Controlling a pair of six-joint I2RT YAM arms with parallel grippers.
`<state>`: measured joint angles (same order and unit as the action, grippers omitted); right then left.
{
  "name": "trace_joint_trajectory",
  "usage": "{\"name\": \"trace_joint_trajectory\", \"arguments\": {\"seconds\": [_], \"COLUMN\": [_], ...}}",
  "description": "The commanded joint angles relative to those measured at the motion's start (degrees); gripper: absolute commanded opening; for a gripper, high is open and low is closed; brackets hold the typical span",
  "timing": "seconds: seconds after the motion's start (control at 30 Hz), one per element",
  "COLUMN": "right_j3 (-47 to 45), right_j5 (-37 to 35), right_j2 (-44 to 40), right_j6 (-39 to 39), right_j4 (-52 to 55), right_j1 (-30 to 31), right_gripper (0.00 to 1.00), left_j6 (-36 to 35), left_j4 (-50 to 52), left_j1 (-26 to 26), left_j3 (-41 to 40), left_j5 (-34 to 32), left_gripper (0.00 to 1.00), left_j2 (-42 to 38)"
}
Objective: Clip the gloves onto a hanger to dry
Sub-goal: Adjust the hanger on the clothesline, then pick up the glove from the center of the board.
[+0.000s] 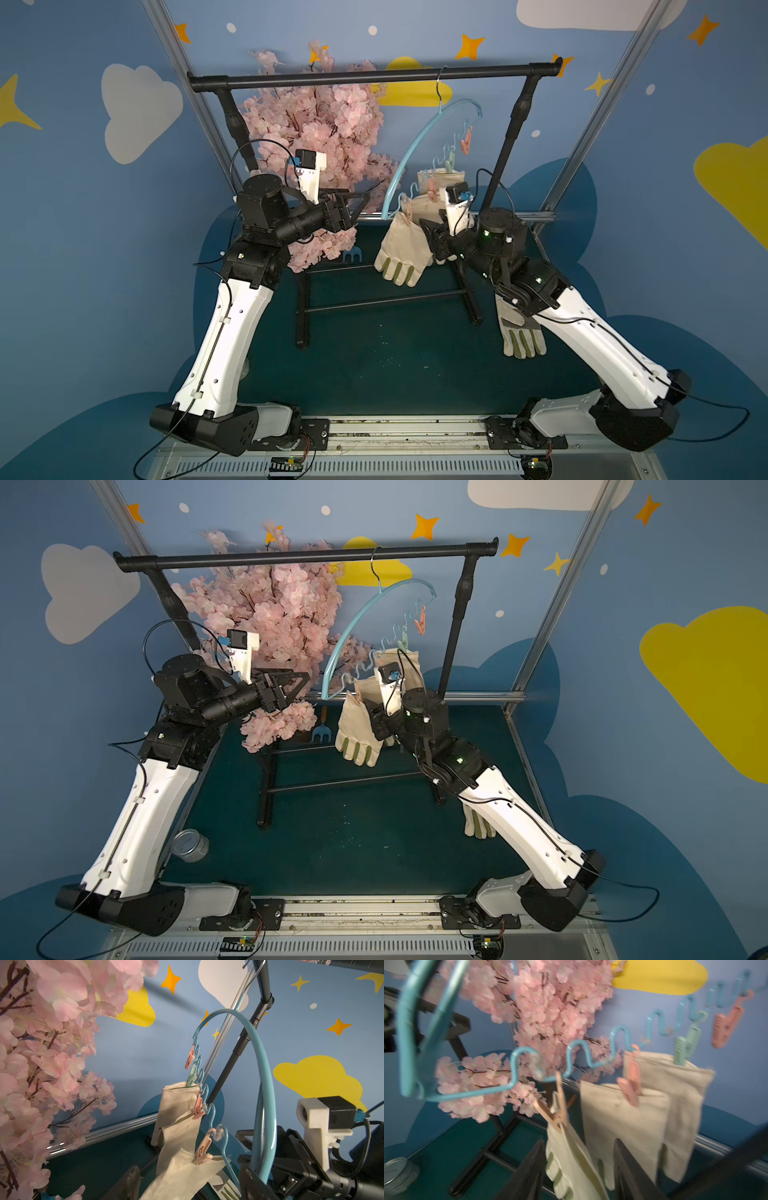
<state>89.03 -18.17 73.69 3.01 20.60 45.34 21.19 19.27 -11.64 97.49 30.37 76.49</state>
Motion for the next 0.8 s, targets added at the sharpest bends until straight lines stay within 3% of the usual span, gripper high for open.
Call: {"name": "trace_joint_trajectory", "arguments": {"seconds": [0.0, 0.2, 0.4, 0.57, 0.77], "right_j3": [-7.48, -26.24, -36.64, -32.39, -22.86], "right_j5": [-6.95, -2.13, 5.94, -1.2, -3.63], "right_j2": [-7.53, -13.87, -4.7, 9.14, 24.39], "right_j6": [7.36, 17.19, 23.24, 25.86, 25.2], "right_j4": [4.77, 8.72, 3.72, 7.78, 14.51], "right_j1": [-4.71, -18.8, -32.81, -34.61, -36.12], "right_gripper": [0.53, 0.5, 0.42, 0.4, 0.38], "left_j6": [-0.7, -0.25, 1.0, 1.15, 0.63], "left_j4": [1.4, 1.67, 1.8, 2.52, 3.49], "left_j1": [-0.05, -0.07, -0.23, -0.4, -0.4], "left_j3": [-0.44, -3.06, -3.52, -3.84, -4.39], "left_j5": [-0.75, -0.74, 0.48, 0.65, 0.4], "left_gripper": [0.76, 0.83, 0.84, 0.84, 0.84], "left_j2": [-0.9, -2.05, -2.29, -2.74, -3.32]}}
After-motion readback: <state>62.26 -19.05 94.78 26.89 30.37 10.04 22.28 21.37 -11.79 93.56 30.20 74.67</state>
